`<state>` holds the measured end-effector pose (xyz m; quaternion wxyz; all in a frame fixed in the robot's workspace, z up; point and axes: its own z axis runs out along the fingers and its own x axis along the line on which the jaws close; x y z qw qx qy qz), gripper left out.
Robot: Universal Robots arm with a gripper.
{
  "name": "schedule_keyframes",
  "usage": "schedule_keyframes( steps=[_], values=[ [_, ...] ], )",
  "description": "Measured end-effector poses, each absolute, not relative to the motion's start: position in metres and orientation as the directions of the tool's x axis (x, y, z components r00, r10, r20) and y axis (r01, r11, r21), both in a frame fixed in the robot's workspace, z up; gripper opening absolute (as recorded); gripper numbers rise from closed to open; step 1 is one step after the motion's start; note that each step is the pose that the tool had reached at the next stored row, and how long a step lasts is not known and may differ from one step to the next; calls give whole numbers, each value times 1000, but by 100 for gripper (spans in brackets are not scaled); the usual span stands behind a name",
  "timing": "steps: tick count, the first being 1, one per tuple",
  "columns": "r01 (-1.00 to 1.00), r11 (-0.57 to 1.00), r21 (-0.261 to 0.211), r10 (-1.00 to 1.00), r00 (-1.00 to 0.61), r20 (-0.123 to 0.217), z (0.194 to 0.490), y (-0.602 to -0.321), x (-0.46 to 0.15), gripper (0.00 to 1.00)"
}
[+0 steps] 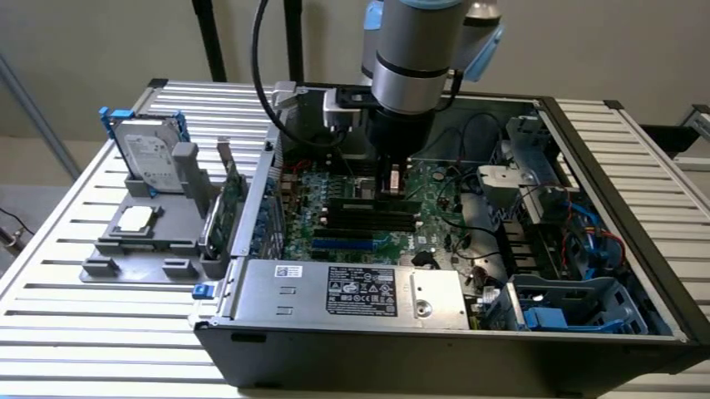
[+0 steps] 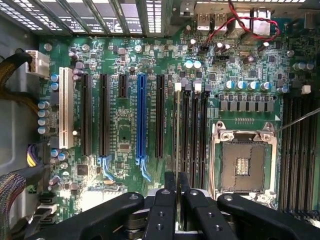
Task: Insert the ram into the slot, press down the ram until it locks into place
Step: 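Insert the ram into the slot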
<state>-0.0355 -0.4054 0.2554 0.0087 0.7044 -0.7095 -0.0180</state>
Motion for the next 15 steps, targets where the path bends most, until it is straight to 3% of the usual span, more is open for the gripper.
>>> schedule_keyframes(
  steps=[15],
  values=[
    [-999,7,38,-1000,-8,-12,237,-401,-38,13]
  ],
)
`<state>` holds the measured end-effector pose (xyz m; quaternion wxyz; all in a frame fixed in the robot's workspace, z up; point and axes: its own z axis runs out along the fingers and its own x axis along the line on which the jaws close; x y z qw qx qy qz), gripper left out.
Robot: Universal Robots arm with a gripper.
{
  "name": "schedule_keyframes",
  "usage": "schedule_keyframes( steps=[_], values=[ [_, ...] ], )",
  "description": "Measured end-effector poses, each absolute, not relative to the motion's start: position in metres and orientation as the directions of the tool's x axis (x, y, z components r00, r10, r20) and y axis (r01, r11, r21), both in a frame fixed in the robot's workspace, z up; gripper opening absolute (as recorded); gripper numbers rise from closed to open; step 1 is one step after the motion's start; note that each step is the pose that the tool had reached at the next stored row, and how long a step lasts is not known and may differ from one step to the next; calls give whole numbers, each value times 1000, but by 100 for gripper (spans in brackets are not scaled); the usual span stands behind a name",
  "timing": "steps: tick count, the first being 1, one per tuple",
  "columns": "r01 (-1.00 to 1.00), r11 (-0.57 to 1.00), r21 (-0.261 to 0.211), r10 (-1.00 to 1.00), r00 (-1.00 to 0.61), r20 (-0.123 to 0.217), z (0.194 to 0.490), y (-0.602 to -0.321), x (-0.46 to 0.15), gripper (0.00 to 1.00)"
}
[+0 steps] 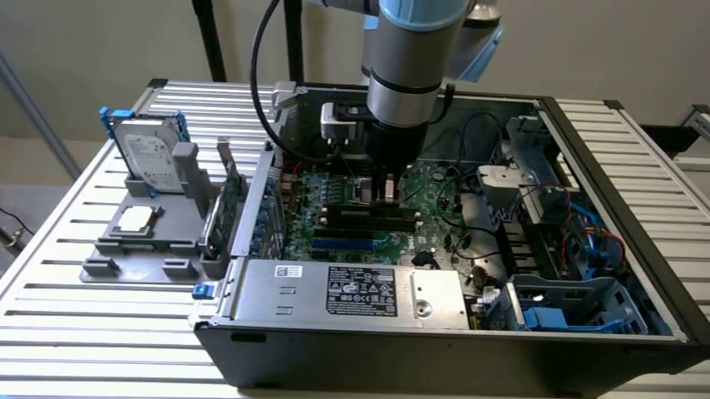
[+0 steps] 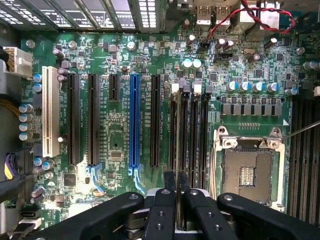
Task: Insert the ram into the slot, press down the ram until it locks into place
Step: 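Insert the ram into the slot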
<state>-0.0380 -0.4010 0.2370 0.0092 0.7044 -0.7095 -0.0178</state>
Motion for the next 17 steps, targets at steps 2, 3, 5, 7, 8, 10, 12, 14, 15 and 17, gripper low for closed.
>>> schedule_keyframes(
  steps=[2,3,5,7,8,10,12,14,15,17],
  values=[
    [-999,7,38,-1000,-7,-12,236,-401,-38,13],
    [-999,7,38,-1000,-8,-12,236,-401,-38,13],
    [-999,7,38,-1000,-7,-12,235,-401,-37,13],
    [-999,7,38,-1000,-7,-12,233,-401,-37,13],
    [-999,7,38,-1000,-7,-12,232,-401,-37,13],
    [-999,7,39,-1000,-8,-11,232,-401,-36,13],
    [-999,7,40,-1000,-7,-11,231,-401,-36,13],
    [-999,7,40,-1000,-8,-11,231,-401,-35,13],
    [-999,7,40,-1000,-8,-10,231,-401,-35,13],
    [-999,7,40,-1000,-8,-9,231,-401,-35,13]
  ],
)
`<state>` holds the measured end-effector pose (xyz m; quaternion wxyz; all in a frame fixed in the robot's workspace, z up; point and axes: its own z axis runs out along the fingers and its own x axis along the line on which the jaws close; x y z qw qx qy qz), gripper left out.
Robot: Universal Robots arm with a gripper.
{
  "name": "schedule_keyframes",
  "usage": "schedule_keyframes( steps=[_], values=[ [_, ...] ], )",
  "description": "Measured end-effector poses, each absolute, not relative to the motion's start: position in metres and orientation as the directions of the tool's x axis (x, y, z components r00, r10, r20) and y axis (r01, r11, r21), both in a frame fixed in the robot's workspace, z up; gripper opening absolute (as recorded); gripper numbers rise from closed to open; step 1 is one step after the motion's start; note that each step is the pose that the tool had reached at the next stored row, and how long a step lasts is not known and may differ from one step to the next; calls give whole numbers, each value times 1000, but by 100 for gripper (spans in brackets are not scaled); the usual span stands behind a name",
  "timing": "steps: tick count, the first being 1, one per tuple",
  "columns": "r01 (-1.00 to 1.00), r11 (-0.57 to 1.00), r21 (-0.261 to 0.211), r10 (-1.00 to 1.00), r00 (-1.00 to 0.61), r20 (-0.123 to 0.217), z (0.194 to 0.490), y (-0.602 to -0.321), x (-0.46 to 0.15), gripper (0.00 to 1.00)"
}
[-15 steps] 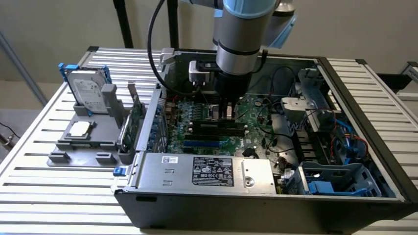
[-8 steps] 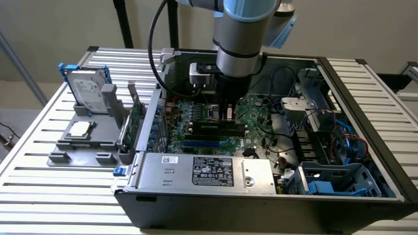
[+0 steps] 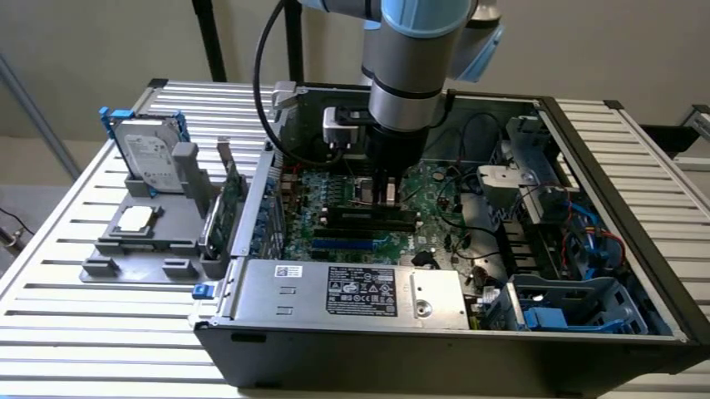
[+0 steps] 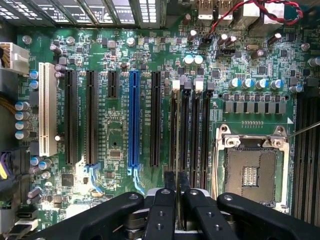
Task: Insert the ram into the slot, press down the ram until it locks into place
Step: 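Insert the ram into the slot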
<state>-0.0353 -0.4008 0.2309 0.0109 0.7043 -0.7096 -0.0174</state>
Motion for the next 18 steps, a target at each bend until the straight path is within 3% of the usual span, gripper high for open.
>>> schedule_keyframes(
  steps=[18],
  values=[
    [-999,4,40,-1000,-4,-7,227,-401,-35,13]
  ],
)
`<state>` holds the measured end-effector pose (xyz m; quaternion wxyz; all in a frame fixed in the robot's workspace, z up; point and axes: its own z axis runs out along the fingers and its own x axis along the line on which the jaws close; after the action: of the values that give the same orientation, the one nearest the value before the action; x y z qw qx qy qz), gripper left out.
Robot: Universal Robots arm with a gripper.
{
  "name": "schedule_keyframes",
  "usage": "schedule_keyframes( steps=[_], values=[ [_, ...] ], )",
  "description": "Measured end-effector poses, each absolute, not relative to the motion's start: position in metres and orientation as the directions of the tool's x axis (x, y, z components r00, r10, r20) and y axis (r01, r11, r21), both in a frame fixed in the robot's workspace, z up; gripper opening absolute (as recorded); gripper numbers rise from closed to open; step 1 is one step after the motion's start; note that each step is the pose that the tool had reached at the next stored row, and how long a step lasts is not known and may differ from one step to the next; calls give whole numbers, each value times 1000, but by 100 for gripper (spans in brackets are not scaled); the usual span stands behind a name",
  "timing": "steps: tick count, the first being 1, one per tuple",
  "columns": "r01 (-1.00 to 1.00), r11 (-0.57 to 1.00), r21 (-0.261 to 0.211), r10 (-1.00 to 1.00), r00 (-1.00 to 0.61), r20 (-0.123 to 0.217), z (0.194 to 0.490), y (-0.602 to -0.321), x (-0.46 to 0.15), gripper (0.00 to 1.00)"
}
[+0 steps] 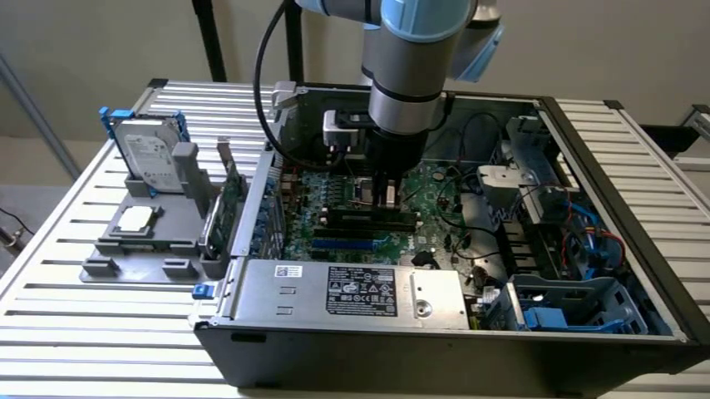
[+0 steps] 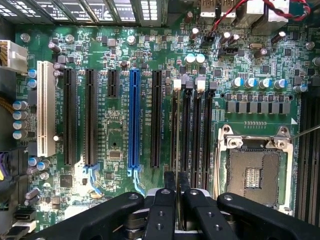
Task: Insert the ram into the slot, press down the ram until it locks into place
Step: 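Insert the ram into the slot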
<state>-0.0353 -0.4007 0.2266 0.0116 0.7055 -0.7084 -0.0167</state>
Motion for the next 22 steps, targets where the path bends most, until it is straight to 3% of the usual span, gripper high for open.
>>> schedule_keyframes(
  steps=[10,12,13,15,22],
  values=[
    [-999,4,40,-1000,-4,-7,224,-401,-35,13],
    [-999,4,40,-1000,-4,-7,224,-401,-36,15],
    [-999,4,40,-1000,-4,-7,224,-401,-36,22],
    [-999,4,40,-1000,-4,-7,224,-401,-35,22],
    [-999,4,40,-1000,-4,-7,248,-401,-36,22]
  ],
)
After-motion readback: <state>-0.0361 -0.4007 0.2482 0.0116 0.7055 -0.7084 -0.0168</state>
